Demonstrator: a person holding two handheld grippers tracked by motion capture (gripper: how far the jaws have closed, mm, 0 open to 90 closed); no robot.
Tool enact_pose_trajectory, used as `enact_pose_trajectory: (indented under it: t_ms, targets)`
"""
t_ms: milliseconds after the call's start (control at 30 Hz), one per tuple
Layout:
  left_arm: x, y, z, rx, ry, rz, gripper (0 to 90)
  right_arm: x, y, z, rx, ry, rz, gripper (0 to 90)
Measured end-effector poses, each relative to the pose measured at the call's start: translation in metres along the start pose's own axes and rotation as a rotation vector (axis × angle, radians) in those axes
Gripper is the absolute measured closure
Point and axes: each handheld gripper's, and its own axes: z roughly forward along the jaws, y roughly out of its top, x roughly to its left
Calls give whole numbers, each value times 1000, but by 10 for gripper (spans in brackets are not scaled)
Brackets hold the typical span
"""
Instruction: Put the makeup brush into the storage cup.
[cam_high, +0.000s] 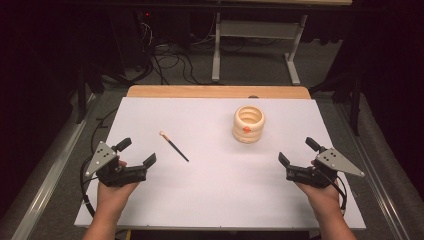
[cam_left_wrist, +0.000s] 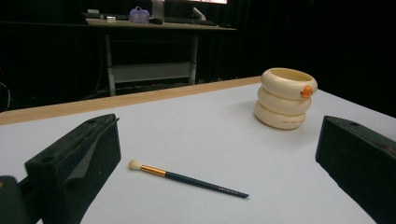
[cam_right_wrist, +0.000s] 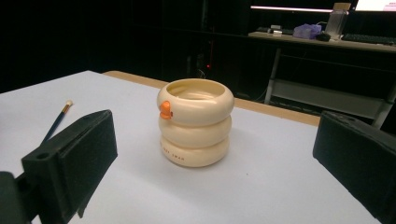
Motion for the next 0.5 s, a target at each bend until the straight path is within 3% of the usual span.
enact_pose_trajectory:
  t_ms: [500]
  targets:
    - [-3, 1, 0, 9, -2, 16, 6, 0, 0, -2, -15, 9, 10, 11]
